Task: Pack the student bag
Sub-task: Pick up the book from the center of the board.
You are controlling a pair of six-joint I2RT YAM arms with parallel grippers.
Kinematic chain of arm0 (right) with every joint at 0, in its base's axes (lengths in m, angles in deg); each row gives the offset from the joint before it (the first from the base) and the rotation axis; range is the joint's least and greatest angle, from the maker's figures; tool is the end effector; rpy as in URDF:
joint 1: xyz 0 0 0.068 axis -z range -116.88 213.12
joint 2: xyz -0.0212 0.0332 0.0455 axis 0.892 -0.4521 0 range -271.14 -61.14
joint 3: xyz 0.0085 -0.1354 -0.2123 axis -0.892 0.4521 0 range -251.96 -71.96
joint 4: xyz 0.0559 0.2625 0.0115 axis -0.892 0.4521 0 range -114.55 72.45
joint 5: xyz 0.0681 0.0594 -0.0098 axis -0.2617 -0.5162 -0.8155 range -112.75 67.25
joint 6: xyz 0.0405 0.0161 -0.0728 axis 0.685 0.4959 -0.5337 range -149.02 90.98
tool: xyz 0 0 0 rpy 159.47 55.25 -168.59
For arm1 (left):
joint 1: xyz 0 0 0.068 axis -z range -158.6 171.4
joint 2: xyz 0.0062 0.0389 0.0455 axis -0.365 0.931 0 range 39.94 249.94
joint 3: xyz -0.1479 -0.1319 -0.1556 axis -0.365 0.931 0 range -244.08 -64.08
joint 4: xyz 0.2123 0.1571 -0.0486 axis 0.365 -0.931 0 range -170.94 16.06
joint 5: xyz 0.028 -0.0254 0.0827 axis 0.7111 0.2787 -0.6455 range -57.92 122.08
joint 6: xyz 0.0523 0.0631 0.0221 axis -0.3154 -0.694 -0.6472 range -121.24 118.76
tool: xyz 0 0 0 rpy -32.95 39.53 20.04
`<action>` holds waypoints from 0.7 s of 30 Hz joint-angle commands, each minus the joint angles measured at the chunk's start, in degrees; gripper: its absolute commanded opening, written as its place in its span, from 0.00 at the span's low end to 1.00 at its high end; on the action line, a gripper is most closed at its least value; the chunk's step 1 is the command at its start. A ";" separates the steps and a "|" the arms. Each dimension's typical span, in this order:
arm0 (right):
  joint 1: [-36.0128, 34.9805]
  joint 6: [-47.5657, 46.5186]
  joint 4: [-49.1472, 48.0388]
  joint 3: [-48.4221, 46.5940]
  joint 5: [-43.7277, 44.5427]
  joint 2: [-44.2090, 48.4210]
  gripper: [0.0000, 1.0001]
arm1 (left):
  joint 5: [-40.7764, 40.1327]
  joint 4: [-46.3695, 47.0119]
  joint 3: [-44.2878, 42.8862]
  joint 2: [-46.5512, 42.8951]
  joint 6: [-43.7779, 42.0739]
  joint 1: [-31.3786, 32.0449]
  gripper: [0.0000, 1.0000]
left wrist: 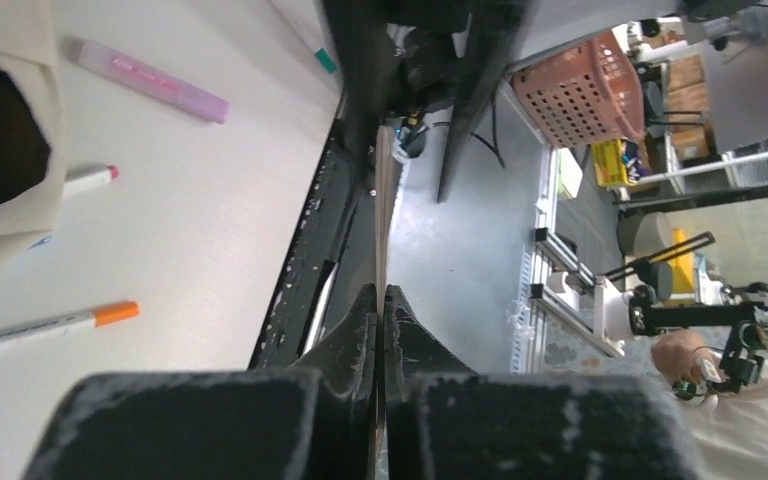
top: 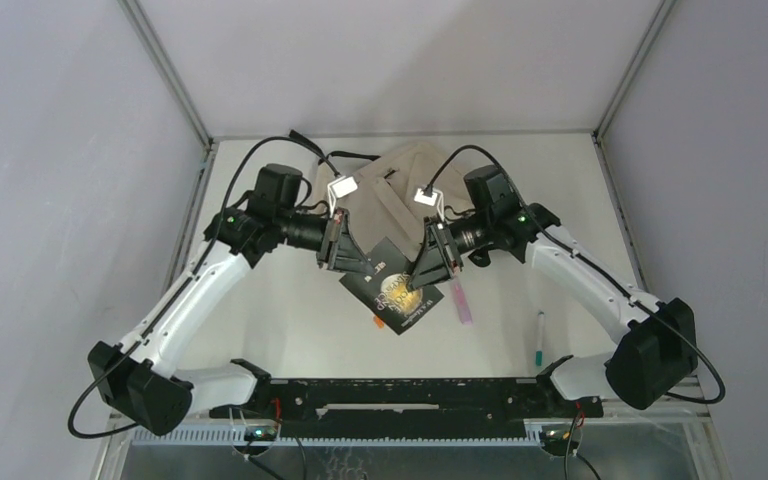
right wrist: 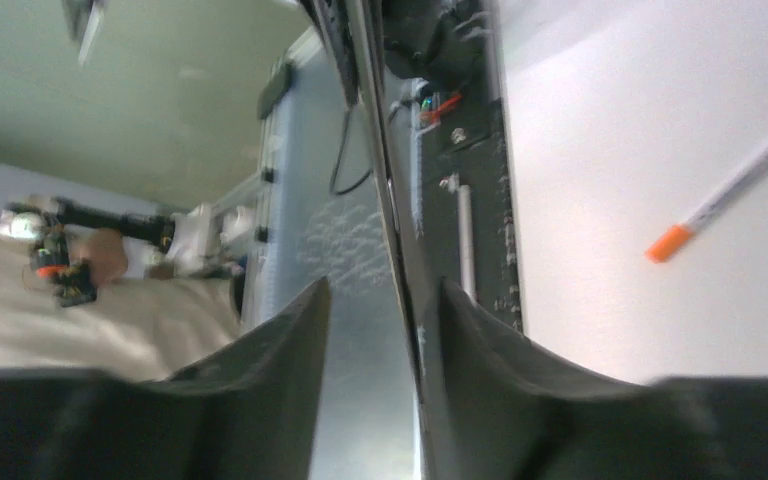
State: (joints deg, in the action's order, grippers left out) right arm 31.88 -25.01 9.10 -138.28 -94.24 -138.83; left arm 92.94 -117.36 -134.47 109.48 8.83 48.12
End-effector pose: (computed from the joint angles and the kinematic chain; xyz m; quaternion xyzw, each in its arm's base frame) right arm 0.2171 0.2145 0.2902 -0.3938 0.6762 0.6084 0.1325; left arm 0.2103 -0.1787 0.3296 0.3157 0.7516 -0.5495 0.1828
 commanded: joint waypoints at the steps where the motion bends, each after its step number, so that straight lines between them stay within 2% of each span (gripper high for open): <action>1: 3.29 3.31 -2.63 -2.45 9.84 1.29 0.68 | -7.73 0.95 -2.19 -0.08 2.25 -2.71 0.00; 3: 5.53 5.19 -1.48 -2.41 17.61 2.36 0.77 | -10.64 3.25 -1.31 -0.23 6.75 -7.07 0.00; 6: 6.21 8.02 -0.56 -2.48 35.83 4.07 0.79 | -16.72 7.81 2.12 -1.10 16.57 -15.21 0.00; 11: -2.59 10.48 -0.62 -3.92 65.25 0.91 0.76 | -34.11 7.83 6.91 -5.98 27.83 -26.28 0.00; 16: -14.45 8.99 -2.48 -10.84 80.45 -9.05 0.73 | -45.56 7.20 12.75 -14.38 34.03 -33.00 0.00; 21: -23.76 3.41 -4.76 -19.99 87.02 -21.13 0.75 | -51.60 2.58 15.01 -17.03 35.39 -38.02 0.00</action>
State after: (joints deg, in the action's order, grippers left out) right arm 14.26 -17.10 7.68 -151.53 -18.87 -153.52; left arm 49.40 -112.64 -121.19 94.22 40.19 13.28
